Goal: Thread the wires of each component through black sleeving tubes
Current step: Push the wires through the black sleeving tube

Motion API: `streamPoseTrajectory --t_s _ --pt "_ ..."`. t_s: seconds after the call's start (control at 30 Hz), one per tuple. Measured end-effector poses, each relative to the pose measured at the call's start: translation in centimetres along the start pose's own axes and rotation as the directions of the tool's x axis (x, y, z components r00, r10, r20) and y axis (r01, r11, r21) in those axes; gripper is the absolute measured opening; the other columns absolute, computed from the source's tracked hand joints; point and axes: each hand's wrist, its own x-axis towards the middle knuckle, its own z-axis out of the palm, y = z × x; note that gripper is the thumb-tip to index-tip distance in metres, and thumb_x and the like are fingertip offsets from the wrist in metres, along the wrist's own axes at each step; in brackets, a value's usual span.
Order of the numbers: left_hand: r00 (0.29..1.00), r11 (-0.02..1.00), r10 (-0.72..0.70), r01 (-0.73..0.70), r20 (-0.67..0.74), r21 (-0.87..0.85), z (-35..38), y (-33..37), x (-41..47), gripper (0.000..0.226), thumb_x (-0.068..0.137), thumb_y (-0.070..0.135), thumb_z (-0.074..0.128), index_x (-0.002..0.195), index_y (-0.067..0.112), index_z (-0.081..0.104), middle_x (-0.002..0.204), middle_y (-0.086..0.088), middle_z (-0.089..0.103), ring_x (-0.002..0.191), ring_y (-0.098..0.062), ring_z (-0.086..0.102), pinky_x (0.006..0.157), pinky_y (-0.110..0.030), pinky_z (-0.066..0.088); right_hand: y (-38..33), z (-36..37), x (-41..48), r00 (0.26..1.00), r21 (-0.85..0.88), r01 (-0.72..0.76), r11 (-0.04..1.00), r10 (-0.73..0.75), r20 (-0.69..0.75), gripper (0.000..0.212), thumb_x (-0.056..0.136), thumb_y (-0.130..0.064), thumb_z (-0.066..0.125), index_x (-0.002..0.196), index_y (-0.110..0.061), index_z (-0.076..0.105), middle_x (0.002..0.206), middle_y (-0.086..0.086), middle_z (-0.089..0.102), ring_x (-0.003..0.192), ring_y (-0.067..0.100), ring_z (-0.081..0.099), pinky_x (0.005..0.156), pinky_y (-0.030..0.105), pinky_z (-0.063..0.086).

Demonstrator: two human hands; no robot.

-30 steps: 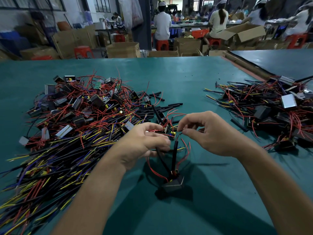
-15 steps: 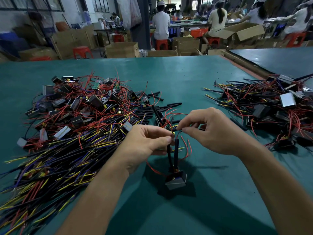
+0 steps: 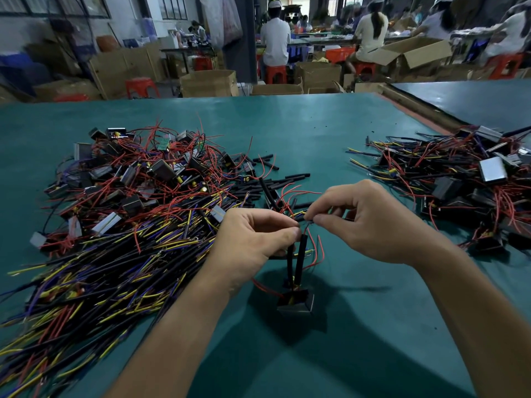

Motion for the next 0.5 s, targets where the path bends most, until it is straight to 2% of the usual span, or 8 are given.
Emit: streamPoseTrajectory --t_s 0.13,0.27,0.37,0.5 --pt "1.000 1.000 -0.004 0.005 0.026 -0.023 0.09 0.14 -0.12 0.013 0.074 0.001 0.078 0.070 0.014 0.077 0.067 -0.007 0.072 0.060 -0.013 0.065 0.060 -0.025 0.058 0.13 0.09 0.02 1.000 -0.014 -0.019 1.000 0.018 -0.010 0.016 0.087 -0.015 0.069 0.080 -0.029 0.075 0.069 -0.006 0.069 0.061 0.008 0.057 0.057 0.011 0.038" --pt "1.000 0.999 -0.002 0.003 0.012 -0.043 0.02 0.26 -0.20 0.012 0.079 -0.001 0.073 0.075 0.009 0.076 0.068 -0.006 0.073 0.056 -0.011 0.066 0.055 -0.021 0.054 -0.06 0.26 0.02 1.000 0.008 -0.018 1.000 0.018 -0.018 0.012 0.086 -0.016 0.070 0.080 -0.025 0.076 0.067 -0.003 0.068 0.056 0.009 0.055 0.054 0.016 0.042" --pt "1.000 0.999 -0.026 0.026 -0.004 -0.032 -0.22 0.27 -0.13 0.009 0.082 0.002 0.071 0.078 0.009 0.075 0.069 -0.004 0.073 0.056 -0.010 0.066 0.053 -0.018 0.053 0.02 0.25 0.01 0.999 0.044 -0.029 0.999 0.030 -0.040 0.012 0.085 -0.016 0.071 0.079 -0.024 0.076 0.060 -0.003 0.065 0.049 0.007 0.049 0.050 0.015 0.039" --pt "0.999 0.999 -0.017 0.018 -0.035 0.032 -0.21 -0.09 -0.12 0.007 0.082 0.009 0.074 0.077 0.014 0.077 0.064 0.001 0.071 0.057 -0.008 0.063 0.051 -0.019 0.051 -0.02 0.23 -0.07 0.999 0.052 -0.024 0.998 0.025 -0.030 0.012 0.085 -0.015 0.071 0.079 -0.024 0.076 0.061 -0.004 0.066 0.051 0.012 0.052 0.051 0.018 0.041"
